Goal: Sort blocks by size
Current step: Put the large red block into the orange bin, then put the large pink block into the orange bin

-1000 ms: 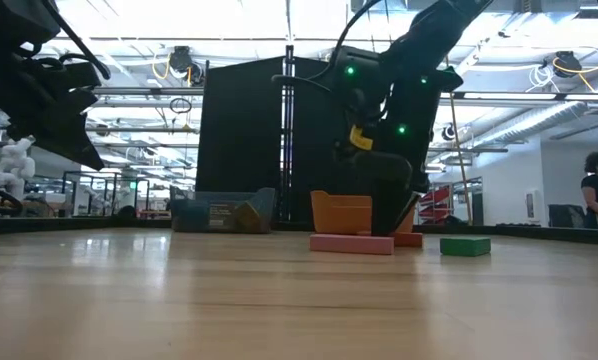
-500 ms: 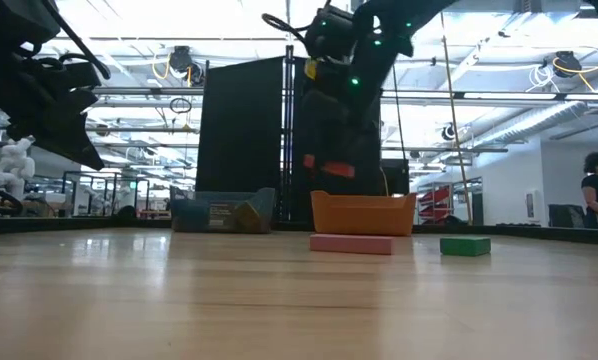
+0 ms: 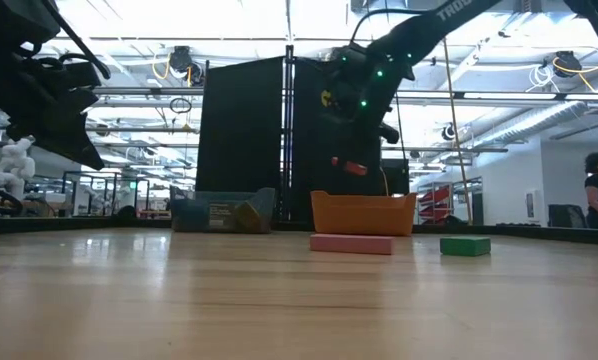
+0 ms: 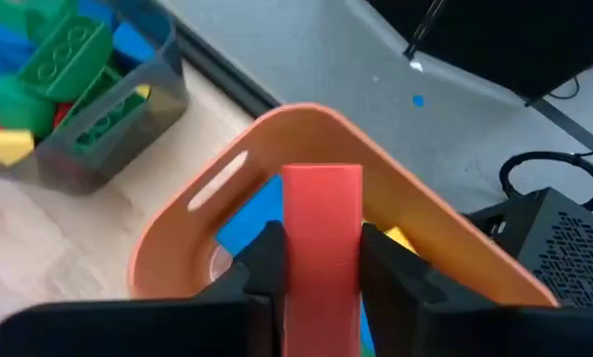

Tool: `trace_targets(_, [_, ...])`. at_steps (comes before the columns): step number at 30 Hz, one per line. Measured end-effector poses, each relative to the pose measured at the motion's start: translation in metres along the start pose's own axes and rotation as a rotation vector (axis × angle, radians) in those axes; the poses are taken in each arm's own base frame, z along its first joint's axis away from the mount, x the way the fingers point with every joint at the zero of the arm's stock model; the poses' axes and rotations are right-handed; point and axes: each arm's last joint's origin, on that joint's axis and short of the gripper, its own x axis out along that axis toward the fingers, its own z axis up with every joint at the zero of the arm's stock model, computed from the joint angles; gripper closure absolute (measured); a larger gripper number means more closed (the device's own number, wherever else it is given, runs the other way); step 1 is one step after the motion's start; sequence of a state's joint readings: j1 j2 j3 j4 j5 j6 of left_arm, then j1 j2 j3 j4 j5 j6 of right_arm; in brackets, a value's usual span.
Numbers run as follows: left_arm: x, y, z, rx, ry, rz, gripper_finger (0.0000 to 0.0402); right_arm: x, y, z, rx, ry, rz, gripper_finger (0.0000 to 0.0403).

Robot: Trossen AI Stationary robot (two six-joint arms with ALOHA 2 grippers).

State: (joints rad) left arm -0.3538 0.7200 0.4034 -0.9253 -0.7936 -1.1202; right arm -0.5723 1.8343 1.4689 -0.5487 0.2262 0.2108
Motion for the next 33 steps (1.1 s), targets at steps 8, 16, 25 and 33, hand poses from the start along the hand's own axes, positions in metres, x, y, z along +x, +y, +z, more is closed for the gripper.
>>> trace_targets(8, [0.000, 0.000, 0.000, 0.001, -0.009, 0.004, 0.0401, 0.003, -0.011, 0.006, 0.020, -0.033, 0.010, 0.0180])
trace_targets(16, [0.000, 0.000, 0.000, -0.001, -0.006, 0.002, 0.0401, -0.002, 0.011, 0.001, -0.023, 0.040, 0.345, 0.0152])
trace_targets(25, [0.000, 0.000, 0.000, 0.000, -0.002, 0.001, 0.0401, -0.051, 0.134, -0.059, -0.401, 0.162, 0.563, 0.0170])
trace_targets(33, [0.000, 0.000, 0.000, 0.000, -0.001, 0.000, 0.0401, -0.081, 0.195, -0.124, -0.500, 0.084, 0.403, 0.0170])
